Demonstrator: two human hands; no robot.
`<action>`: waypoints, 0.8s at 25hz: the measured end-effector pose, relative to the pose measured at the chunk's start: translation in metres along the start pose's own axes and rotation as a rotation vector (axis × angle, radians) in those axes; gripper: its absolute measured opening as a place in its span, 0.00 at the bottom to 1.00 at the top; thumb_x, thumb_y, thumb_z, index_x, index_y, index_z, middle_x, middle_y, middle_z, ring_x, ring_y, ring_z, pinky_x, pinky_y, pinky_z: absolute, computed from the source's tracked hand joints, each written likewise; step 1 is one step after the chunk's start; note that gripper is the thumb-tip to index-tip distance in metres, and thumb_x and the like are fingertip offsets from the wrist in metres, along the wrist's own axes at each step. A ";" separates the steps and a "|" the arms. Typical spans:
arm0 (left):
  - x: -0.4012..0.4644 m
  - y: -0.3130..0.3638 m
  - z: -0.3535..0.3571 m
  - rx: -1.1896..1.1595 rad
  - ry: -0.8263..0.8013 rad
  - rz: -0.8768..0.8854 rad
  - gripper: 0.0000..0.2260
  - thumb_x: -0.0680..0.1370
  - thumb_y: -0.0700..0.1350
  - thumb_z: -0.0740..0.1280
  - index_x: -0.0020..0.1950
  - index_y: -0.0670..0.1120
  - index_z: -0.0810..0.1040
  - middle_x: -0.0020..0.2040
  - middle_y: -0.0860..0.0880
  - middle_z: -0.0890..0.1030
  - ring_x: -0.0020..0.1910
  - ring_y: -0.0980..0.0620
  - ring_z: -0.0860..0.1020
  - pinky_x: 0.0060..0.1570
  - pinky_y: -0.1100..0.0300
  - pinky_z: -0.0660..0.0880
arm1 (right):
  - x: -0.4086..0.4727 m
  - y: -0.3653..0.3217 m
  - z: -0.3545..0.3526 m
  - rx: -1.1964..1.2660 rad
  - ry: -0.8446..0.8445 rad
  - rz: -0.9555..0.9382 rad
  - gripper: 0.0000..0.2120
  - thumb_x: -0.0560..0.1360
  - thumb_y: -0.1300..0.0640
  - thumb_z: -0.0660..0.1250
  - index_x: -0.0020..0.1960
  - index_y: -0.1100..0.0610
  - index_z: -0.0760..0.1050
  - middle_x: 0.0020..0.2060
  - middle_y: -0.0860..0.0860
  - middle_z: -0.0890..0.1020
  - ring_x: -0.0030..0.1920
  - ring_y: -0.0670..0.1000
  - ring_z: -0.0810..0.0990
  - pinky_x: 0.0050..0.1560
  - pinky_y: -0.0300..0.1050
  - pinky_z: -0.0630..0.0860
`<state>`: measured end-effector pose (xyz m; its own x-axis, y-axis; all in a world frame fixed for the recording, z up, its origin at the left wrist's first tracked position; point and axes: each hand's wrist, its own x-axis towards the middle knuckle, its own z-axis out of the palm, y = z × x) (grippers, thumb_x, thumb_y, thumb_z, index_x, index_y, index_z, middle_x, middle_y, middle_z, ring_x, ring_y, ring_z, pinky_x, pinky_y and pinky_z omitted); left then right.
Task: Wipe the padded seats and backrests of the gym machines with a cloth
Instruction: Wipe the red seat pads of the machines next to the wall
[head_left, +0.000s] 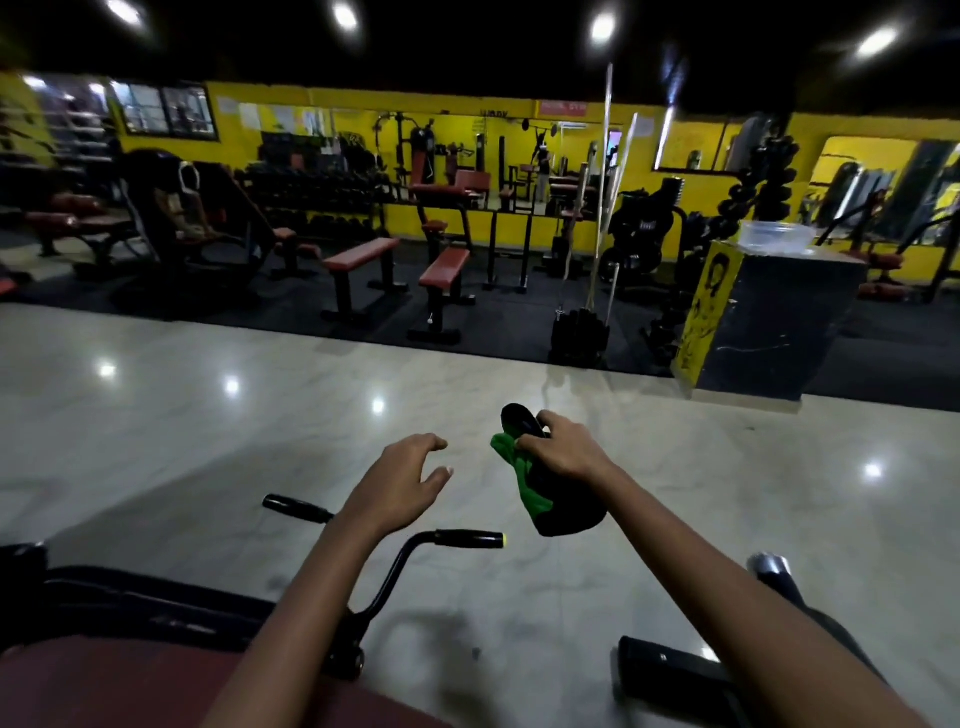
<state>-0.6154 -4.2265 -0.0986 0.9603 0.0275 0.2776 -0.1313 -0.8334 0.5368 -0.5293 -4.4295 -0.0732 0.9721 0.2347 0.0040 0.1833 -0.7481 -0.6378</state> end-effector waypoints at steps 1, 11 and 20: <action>0.002 -0.011 -0.003 -0.005 0.008 -0.022 0.17 0.80 0.47 0.64 0.68 0.44 0.72 0.66 0.47 0.74 0.66 0.51 0.71 0.60 0.64 0.65 | 0.012 -0.005 0.005 -0.020 -0.013 -0.008 0.13 0.73 0.48 0.65 0.47 0.58 0.71 0.43 0.56 0.77 0.44 0.57 0.76 0.41 0.46 0.69; -0.003 -0.079 -0.051 0.013 0.076 -0.225 0.18 0.80 0.48 0.63 0.69 0.44 0.70 0.68 0.48 0.72 0.67 0.50 0.69 0.62 0.61 0.65 | 0.078 -0.073 0.074 0.015 -0.190 -0.173 0.13 0.73 0.49 0.65 0.50 0.58 0.74 0.45 0.57 0.78 0.45 0.56 0.76 0.46 0.49 0.73; 0.048 -0.106 -0.051 0.081 0.156 -0.364 0.20 0.80 0.46 0.63 0.71 0.44 0.67 0.70 0.47 0.70 0.68 0.50 0.68 0.61 0.63 0.63 | 0.171 -0.094 0.098 0.021 -0.299 -0.314 0.13 0.72 0.49 0.66 0.48 0.58 0.74 0.43 0.57 0.79 0.44 0.57 0.77 0.46 0.51 0.75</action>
<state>-0.5682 -4.1083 -0.1017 0.8909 0.4069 0.2017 0.2362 -0.7945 0.5595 -0.3947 -4.2581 -0.0875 0.7837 0.6208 -0.0207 0.4574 -0.5993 -0.6569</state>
